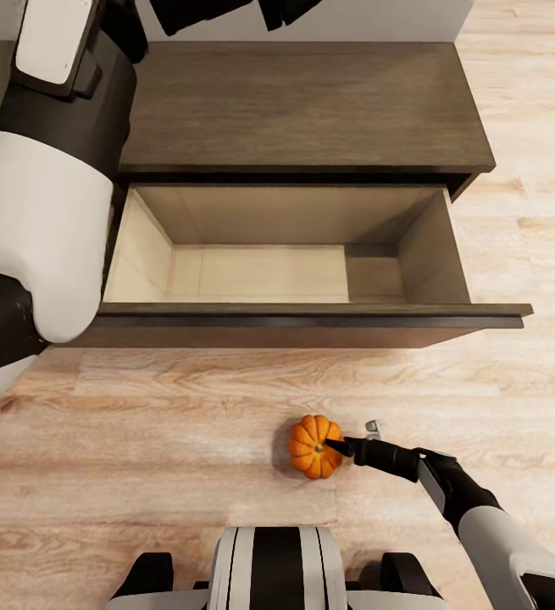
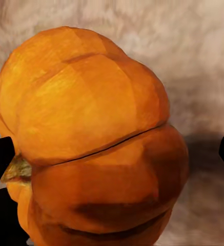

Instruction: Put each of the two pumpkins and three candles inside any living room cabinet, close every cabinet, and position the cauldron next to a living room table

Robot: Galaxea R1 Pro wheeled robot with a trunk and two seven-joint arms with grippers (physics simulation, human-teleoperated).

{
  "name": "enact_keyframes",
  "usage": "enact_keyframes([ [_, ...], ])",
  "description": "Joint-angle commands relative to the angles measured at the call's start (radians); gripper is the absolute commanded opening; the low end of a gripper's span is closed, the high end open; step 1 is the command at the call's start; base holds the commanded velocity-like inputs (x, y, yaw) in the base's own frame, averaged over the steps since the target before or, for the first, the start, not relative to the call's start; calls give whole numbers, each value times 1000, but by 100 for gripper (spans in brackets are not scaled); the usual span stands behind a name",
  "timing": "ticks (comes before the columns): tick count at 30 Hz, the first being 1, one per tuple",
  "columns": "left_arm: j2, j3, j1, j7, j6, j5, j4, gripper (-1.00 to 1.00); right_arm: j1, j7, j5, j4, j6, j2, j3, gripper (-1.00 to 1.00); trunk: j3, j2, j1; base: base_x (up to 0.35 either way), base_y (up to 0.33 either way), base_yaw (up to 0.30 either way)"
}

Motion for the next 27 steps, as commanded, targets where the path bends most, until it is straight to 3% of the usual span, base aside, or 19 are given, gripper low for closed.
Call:
enact_keyframes([
  [1,-6,0,6,0,-6,1,0,100,0,6,1,2,6,-6,0,100,0,0,0,0,0,0],
  [7,-16,0,40,0,-34,1,0,100,1,-5,4,24,-11,-7,1,100,0,0,0,0,0,0],
  [14,-15,0,42,0,-50,1,0,100,1,-20,-20,21,-16,1,2,100,0,0,0,0,0,37],
  [21,-16,0,43,0,-50,1,1,100,1,-34,-49,12,-15,2,5,100,0,0,0,0,0,207],
  [22,-16,0,43,0,-50,1,1,100,1,-90,16,12,-14,2,5,100,0,0,0,0,0,278],
  [27,-16,0,43,0,-50,1,1,100,1,-82,13,8,-12,2,9,100,0,0,0,0,0,285],
])
